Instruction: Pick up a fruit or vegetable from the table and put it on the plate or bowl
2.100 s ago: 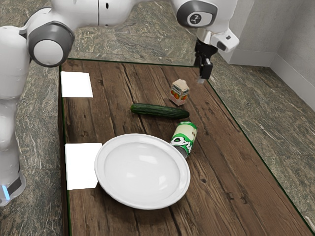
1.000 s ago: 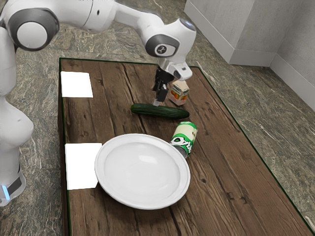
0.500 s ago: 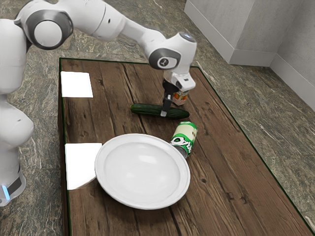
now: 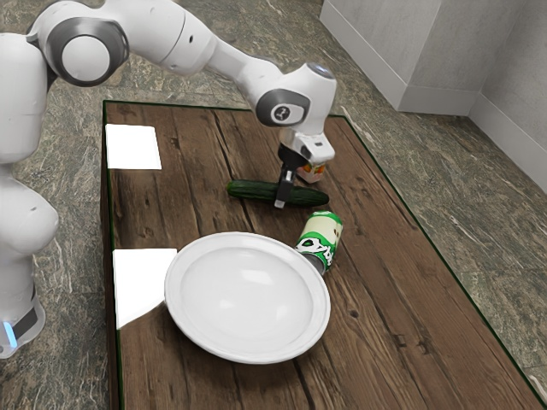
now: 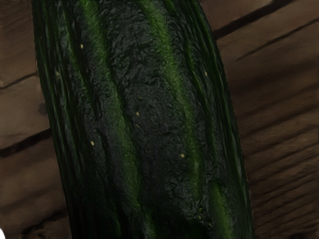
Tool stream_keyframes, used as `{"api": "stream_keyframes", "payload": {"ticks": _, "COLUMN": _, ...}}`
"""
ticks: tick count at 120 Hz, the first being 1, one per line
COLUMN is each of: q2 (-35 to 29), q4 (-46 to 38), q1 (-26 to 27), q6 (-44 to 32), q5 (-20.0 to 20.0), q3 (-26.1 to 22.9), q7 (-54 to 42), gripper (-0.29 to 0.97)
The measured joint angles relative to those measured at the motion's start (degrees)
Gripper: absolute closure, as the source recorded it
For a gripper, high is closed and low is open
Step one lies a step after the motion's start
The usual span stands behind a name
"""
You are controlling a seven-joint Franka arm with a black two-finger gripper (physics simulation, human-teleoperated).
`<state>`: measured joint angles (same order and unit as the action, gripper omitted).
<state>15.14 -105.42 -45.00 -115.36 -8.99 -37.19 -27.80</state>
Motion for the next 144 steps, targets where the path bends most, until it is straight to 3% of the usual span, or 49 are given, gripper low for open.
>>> {"api": "stream_keyframes", "payload": {"ticks": 17, "q2": -2.65, "q4": 0.38, "q1": 0.42, "q6": 1.05, "q5": 0.03, "q3": -0.41, "q7": -0.14, "gripper": 0.43}}
{"api": "stream_keyframes", "payload": {"ticks": 47, "q2": -15.94, "q4": 0.40, "q1": 5.44, "q6": 8.09, "q5": 0.01, "q3": -6.60, "q7": 1.66, "gripper": 0.45}}
{"api": "stream_keyframes", "payload": {"ticks": 97, "q2": -23.99, "q4": -6.74, "q1": 15.51, "q6": 13.71, "q5": 4.96, "q3": -20.33, "q7": 8.40, "gripper": 0.46}}
{"api": "stream_keyframes", "payload": {"ticks": 115, "q2": -24.76, "q4": -6.75, "q1": 15.71, "q6": 15.81, "q5": 5.64, "q3": -20.69, "q7": 11.20, "gripper": 0.20}}
{"api": "stream_keyframes", "payload": {"ticks": 130, "q2": -23.70, "q4": -5.06, "q1": 13.12, "q6": 17.12, "q5": 5.49, "q3": -20.40, "q7": 12.97, "gripper": 0.08}}
{"api": "stream_keyframes", "payload": {"ticks": 134, "q2": -20.94, "q4": -2.07, "q1": 11.34, "q6": 17.36, "q5": 4.78, "q3": -20.04, "q7": 13.28, "gripper": 0.07}}
{"api": "stream_keyframes", "payload": {"ticks": 144, "q2": -8.11, "q4": 16.03, "q1": 13.13, "q6": 18.09, "q5": 0.66, "q3": -13.33, "q7": 13.24, "gripper": 0.04}}
